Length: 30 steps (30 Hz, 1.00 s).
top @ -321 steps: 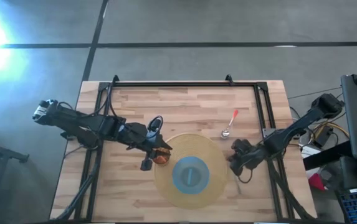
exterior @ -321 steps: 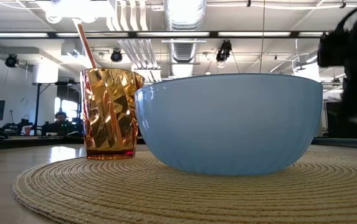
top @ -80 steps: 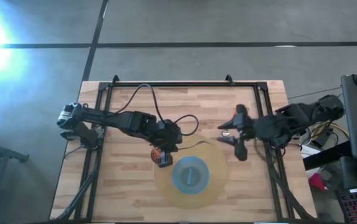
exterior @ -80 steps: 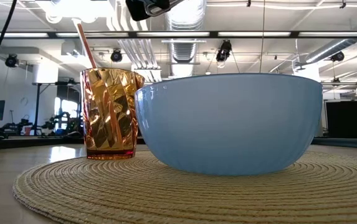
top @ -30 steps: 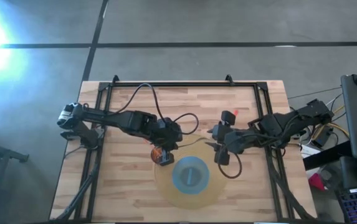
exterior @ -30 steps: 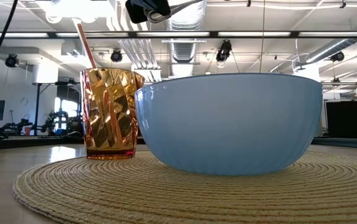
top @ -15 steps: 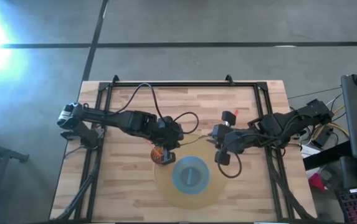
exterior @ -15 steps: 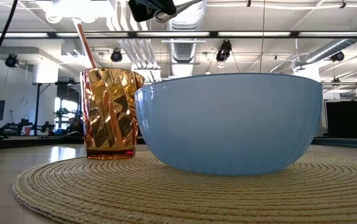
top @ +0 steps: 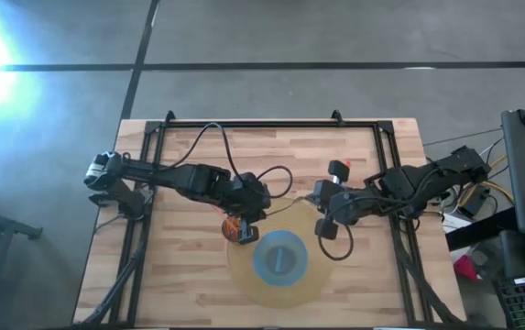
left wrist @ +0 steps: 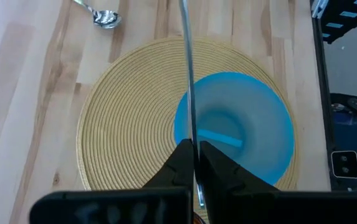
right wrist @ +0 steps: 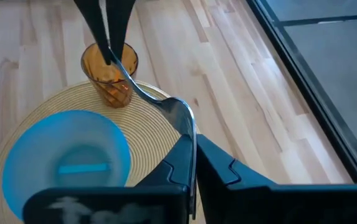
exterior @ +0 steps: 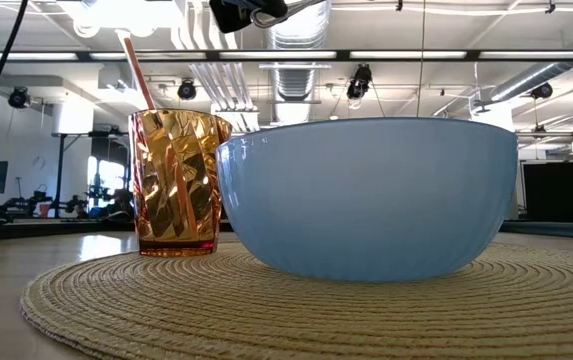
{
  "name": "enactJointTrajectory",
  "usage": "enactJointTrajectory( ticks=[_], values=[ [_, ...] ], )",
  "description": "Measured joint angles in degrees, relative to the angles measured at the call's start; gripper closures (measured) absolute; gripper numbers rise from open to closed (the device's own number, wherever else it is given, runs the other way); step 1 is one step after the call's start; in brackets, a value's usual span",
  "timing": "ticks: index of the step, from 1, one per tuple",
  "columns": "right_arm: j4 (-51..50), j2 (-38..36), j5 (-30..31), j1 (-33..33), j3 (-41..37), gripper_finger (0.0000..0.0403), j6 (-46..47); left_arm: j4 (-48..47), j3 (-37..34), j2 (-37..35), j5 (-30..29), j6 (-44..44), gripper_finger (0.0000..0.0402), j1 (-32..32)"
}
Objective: Pick & Place Utensil
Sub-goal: Put the fork into the bowl
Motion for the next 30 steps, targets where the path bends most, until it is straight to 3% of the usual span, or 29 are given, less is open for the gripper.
enactJointTrajectory(
  ticks=[12, 23, 30],
  values=[
    [-2.41, 0.0, 0.14, 0.13, 0.0, 0.0395, 1.73, 0.54, 0.0, -0.02, -0.36, 3.1, 0.0331, 0.03],
    [-8.11, -0.53, 0.24, 0.14, 0.0, 0.0395, 4.96, -0.42, 0.52, -0.16, -2.64, 6.32, 0.025, 0.66],
    [-11.9, -2.9, 0.46, 1.43, 0.0, 0.0395, 7.71, -2.21, 2.54, -1.37, -2.57, 7.02, 0.0239, 2.06]
  ],
)
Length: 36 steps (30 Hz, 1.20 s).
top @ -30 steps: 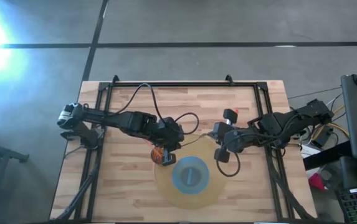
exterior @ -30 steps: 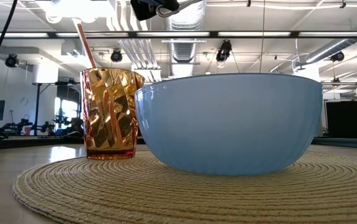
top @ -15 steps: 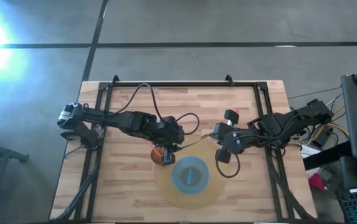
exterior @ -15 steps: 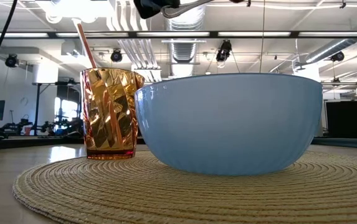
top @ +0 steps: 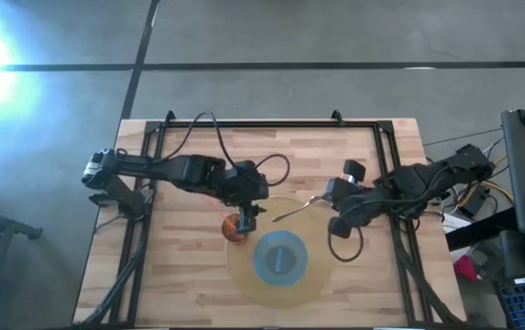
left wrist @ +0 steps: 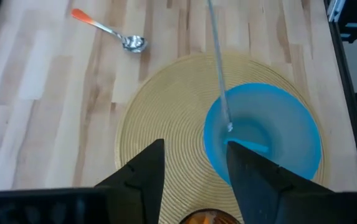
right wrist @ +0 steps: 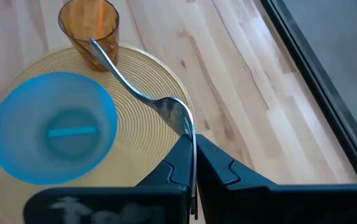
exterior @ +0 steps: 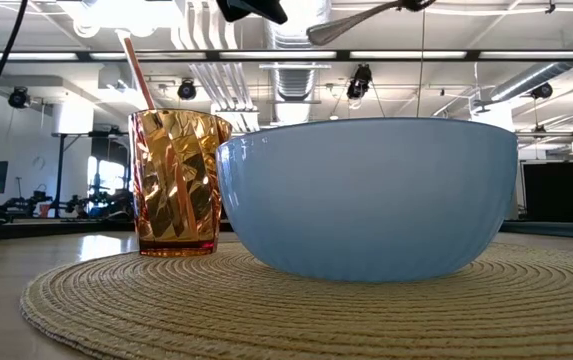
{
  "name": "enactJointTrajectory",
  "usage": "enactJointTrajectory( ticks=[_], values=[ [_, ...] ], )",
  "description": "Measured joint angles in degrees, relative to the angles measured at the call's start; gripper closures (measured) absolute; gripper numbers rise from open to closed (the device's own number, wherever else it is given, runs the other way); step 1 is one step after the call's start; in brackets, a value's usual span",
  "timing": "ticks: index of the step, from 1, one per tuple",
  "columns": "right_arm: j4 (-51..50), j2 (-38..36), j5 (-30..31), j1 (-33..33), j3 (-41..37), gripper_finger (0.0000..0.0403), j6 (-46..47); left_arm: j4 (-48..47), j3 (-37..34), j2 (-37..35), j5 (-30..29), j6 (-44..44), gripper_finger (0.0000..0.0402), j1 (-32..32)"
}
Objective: Pick & Place Utensil
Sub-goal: Put the fork into the bowl
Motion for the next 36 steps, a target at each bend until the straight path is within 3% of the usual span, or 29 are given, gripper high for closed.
enactJointTrajectory(
  ticks=[6, 13, 25, 30, 36],
  values=[
    [-1.05, -3.72, 4.04, 3.8, -0.83, 0.0395, 2.65, -1.44, 0.15, -2.18, 0.07, 2.26, 0.0239, 0.48],
    [-0.36, -9.4, 13.06, 10.63, -7.07, 0.0395, 9.88, -0.97, -1.78, -3.35, 0.09, 3.63, 0.0239, 0.48],
    [8.42, -17.54, 21.71, 16.36, -20.01, 0.0395, 14.0, 12.04, -10.41, -4.3, -0.13, 8.64, 0.0239, 0.63],
    [16.44, -22.75, 24.71, 16.43, -26.92, 0.0395, 12.07, 19.29, -14.23, -6.45, -0.15, 10.6, 0.0239, 0.91],
    [36.95, -29.87, 24.94, 16.44, -37.08, 0.0395, -0.12, 28.11, -21.06, -10.38, -0.15, 12.23, 0.0239, 1.74]
  ],
)
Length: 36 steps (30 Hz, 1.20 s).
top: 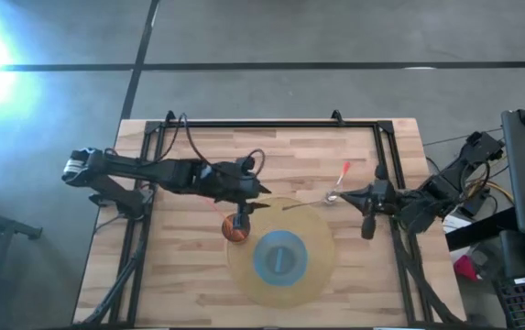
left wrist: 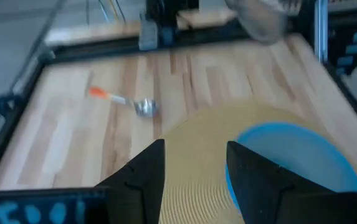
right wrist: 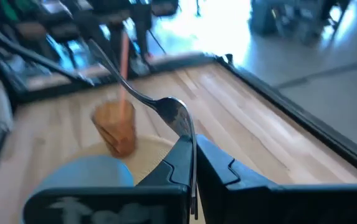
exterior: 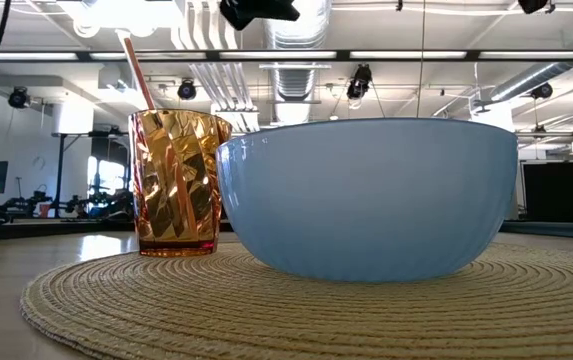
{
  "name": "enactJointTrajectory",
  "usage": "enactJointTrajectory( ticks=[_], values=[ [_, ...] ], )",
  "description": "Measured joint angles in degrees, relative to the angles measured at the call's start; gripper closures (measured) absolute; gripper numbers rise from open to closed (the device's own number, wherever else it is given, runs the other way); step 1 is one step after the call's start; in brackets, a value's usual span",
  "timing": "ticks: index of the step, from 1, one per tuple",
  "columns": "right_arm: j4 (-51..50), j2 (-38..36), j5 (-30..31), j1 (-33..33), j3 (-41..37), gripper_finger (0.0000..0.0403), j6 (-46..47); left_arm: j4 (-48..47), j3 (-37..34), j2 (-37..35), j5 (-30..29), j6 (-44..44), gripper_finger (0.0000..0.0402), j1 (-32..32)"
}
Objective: Pick & Place Utensil
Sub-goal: Put the fork into the bowl
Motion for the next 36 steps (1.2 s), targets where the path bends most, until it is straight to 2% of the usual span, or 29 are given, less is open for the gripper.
enactJointTrajectory(
  ticks=[7, 14, 19, 23, 28, 33, 36],
  values=[
    [35.14, -7.05, 0.13, -0.06, -13.13, 0.0395, -23.31, 21.83, -11.68, -5.07, 1.11, 1.61, 0.0239, 0.33],
    [74.84, -6.76, -1.29, -0.2, -26.84, 0.0395, -45.39, 40.07, -19.22, -6.09, 1.16, 3.88, 0.0239, 0.32],
    [97.4, -2.97, -11.74, -2.33, -34.18, 0.0395, -50.19, 50.98, -21.78, -4.19, 1.22, 4.65, 0.0239, 0.31],
    [105.94, 1.51, -16.0, -5.62, -36.54, 0.0394, -49.53, 54.82, -22.0, -2.17, 1.29, 6.0, 0.0239, 0.31],
    [107.75, 7.83, -18.85, -10.06, -35.55, 0.0394, -46.04, 56.79, -21.2, 0.39, 1.72, 6.37, 0.0239, 0.31],
    [108.93, 14.3, -19.17, -11.9, -31.84, 0.0394, -46.0, 60.5, -20.78, 2.06, 6.75, 6.73, 0.0239, 0.1],
    [112.5, 18.11, -21.74, -11.84, -29.28, 0.0394, -47.91, 63.31, -20.89, 2.71, 9.03, 7.21, 0.0239, -0.16]
  ],
)
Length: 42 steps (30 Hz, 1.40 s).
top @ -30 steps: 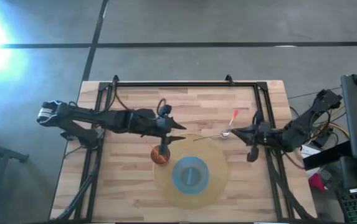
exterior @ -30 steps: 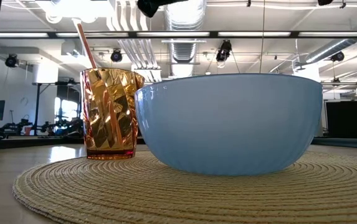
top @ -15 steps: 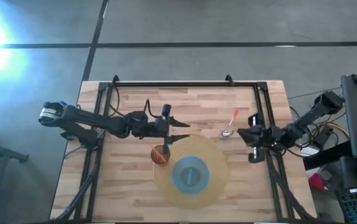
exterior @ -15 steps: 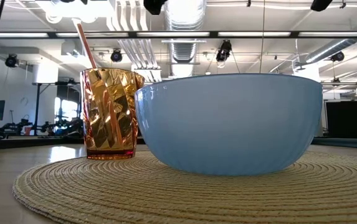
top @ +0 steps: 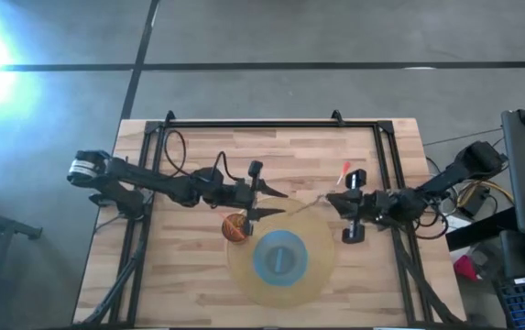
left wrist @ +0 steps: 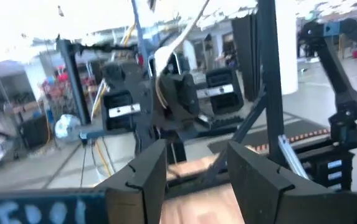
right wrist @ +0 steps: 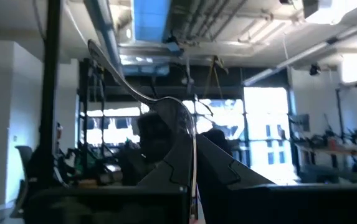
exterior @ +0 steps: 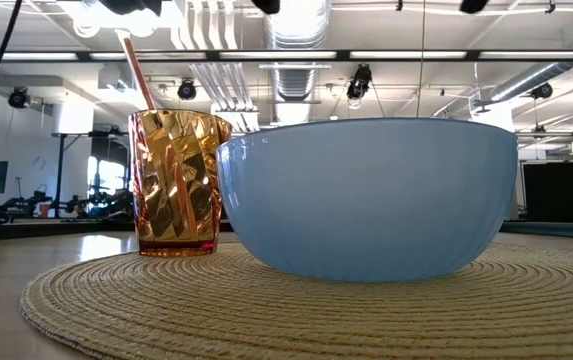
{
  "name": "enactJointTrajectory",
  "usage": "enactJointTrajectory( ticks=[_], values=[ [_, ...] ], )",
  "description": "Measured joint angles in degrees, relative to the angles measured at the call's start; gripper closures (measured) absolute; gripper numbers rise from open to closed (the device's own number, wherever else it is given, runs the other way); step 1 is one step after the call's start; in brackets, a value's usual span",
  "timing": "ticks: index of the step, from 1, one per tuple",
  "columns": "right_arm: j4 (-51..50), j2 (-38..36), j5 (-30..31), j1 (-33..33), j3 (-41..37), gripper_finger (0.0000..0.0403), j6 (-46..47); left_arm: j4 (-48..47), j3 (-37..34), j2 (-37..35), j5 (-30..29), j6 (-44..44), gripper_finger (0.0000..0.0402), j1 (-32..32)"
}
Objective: Pick & Place Utensil
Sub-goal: Put the fork into the bowl
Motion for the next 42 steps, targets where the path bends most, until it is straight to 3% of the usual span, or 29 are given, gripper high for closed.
enactJointTrajectory(
  ticks=[4, 16, 21, 31, 42],
  values=[
    [1.96, 4.06, -2.92, -0.02, 3.1, 0.0394, -1.39, 3.47, 0.11, 0.42, 0.24, 2.4, 0.0239, -0.75],
    [9.44, 16.1, -2.81, -0.58, 7.66, 0.0394, -2.59, 7.3, 0.09, 0.49, 3.1, 5.9, 0.0239, -2.64],
    [9.71, 18.08, -2.83, -1.4, 8.92, 0.0394, 1.21, 9.04, 0.02, 0.49, 3.1, 6.5, 0.0239, -3.12],
    [9.75, 22.9, -2.86, -2.57, 15.54, 0.0394, -2.39, 13.63, 0.01, 0.49, 4.5, 6.52, 0.0239, -3.57],
    [9.8, 25.78, -2.88, -5.02, 17.51, 0.0394, 0.6, 18.16, 0.0, 0.49, 5.57, 6.41, 0.0239, -4.06]
  ],
)
